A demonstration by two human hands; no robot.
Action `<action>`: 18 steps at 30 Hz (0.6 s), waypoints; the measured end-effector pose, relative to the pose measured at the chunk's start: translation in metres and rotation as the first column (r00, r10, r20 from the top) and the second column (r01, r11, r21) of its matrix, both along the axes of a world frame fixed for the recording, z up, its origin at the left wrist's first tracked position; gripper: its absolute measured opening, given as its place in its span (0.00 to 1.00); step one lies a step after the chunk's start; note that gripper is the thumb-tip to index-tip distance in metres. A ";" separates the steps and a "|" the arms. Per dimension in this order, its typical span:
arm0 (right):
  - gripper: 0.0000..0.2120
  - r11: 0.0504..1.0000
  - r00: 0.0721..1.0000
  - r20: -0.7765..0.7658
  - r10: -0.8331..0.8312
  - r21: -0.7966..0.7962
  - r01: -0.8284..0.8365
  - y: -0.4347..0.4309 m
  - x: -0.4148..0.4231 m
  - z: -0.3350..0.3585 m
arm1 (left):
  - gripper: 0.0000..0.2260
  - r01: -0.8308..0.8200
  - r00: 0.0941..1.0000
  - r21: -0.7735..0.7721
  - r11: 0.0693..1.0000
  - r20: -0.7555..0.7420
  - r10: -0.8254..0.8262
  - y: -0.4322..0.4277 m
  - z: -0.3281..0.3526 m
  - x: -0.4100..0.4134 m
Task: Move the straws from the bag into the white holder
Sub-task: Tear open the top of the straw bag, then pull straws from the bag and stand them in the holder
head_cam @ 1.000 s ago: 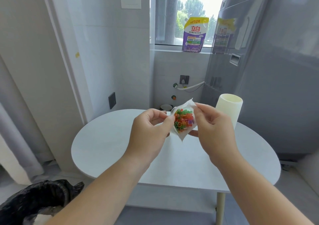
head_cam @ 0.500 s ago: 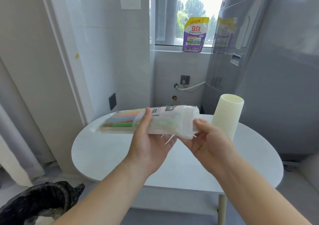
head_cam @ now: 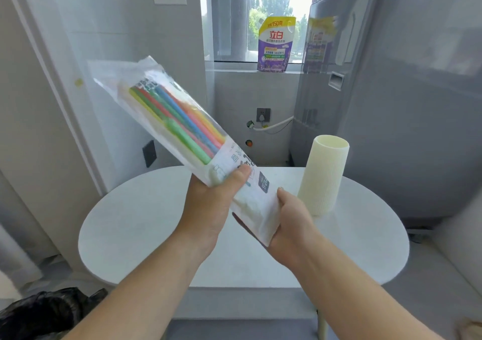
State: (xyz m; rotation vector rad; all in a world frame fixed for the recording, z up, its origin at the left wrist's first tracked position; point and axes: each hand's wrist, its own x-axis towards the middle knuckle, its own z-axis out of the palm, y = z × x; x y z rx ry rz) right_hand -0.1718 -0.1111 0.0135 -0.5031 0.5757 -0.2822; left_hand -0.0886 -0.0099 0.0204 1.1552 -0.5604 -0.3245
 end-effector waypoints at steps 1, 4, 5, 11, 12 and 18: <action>0.23 1.000 1.000 0.000 -0.011 0.012 0.011 -0.004 0.002 -0.002 | 0.29 0.022 0.999 -0.005 1.000 0.031 -0.022 -0.004 0.000 0.001; 0.23 0.999 1.000 -0.007 -0.023 0.034 0.023 -0.011 0.008 -0.004 | 0.29 0.154 0.986 -0.020 0.988 0.066 -0.152 -0.012 -0.005 0.006; 0.23 0.999 0.999 -0.015 -0.028 0.035 0.028 -0.013 0.010 -0.004 | 0.27 0.190 0.980 0.004 0.982 0.066 -0.190 -0.015 -0.007 0.007; 0.20 0.993 0.991 -0.101 -0.091 -0.078 0.083 -0.032 0.015 -0.015 | 0.18 0.128 0.991 0.065 0.990 -0.042 -0.125 -0.027 -0.021 0.021; 0.19 0.989 0.990 -0.106 -0.088 -0.131 0.074 -0.035 0.014 -0.016 | 0.18 0.115 0.990 0.041 0.993 -0.087 -0.111 -0.028 -0.023 0.024; 0.16 0.848 0.965 -0.243 -0.097 -0.529 -0.048 -0.043 0.010 -0.018 | 0.18 0.039 0.893 -0.125 0.991 -0.441 -0.091 -0.035 -0.035 0.030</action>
